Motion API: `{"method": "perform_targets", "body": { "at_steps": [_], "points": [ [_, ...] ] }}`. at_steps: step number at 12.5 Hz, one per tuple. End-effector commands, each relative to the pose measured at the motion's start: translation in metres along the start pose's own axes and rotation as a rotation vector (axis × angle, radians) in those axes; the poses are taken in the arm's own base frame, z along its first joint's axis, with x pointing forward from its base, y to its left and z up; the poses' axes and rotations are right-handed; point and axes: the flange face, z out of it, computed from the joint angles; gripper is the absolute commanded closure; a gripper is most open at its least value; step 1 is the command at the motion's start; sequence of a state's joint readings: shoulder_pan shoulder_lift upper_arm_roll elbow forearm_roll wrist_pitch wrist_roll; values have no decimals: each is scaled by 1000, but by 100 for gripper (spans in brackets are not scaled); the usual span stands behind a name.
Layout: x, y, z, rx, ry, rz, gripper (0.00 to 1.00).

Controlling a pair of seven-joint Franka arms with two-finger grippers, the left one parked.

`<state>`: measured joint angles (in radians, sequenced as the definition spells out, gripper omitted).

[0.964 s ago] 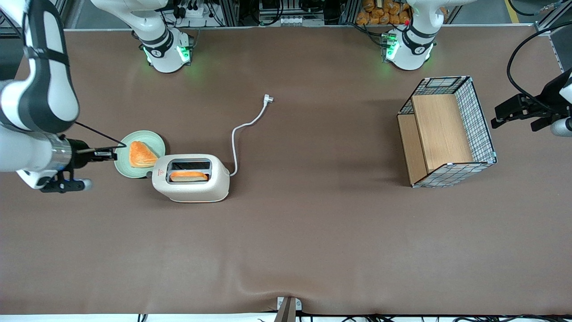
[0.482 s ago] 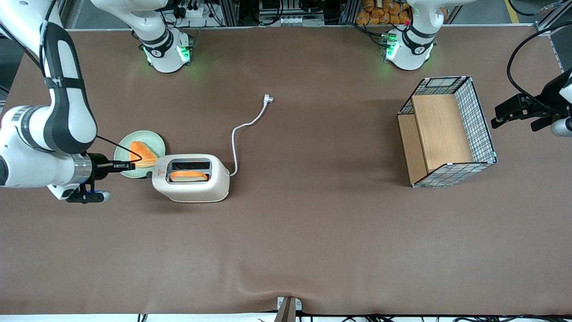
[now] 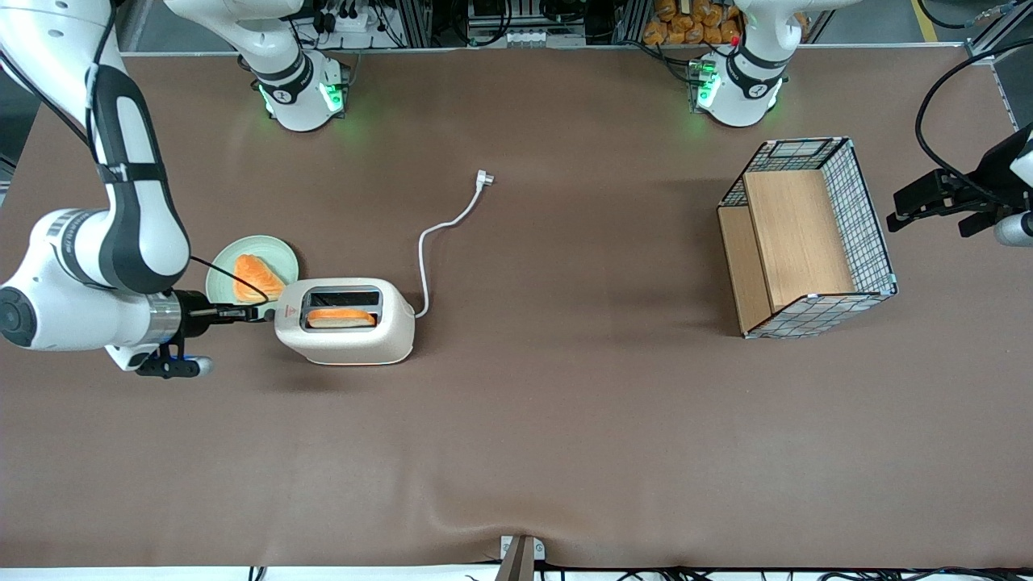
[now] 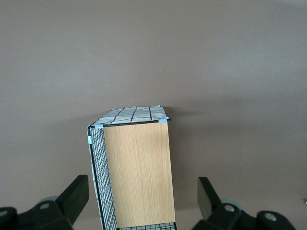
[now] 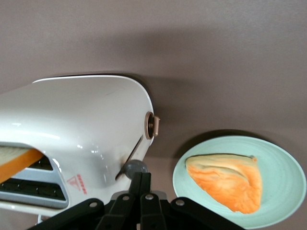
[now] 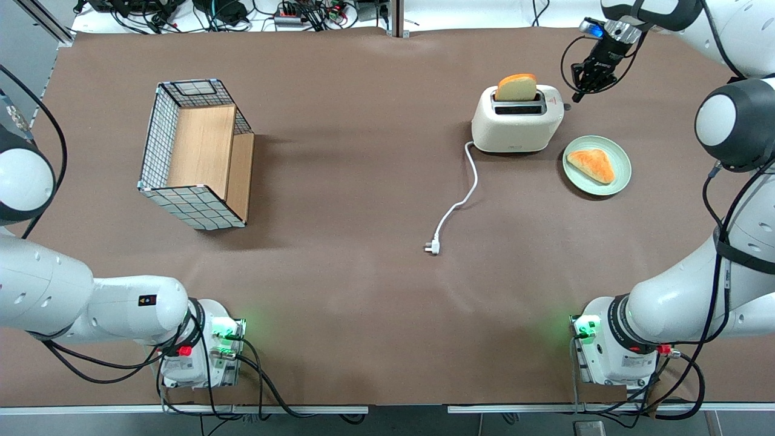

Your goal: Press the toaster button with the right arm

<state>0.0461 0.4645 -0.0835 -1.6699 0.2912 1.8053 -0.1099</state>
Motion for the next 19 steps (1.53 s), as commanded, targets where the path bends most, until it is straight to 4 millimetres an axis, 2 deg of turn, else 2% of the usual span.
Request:
{"method": "perform_targets", "body": {
  "at_steps": [1,8,11,19],
  "points": [
    [4,-4,4,22,5,-6,100],
    [8,-4,14,44,0,2,100],
    [13,4,30,42,-2,15,100],
    [18,5,55,53,3,21,100]
  ]
}}
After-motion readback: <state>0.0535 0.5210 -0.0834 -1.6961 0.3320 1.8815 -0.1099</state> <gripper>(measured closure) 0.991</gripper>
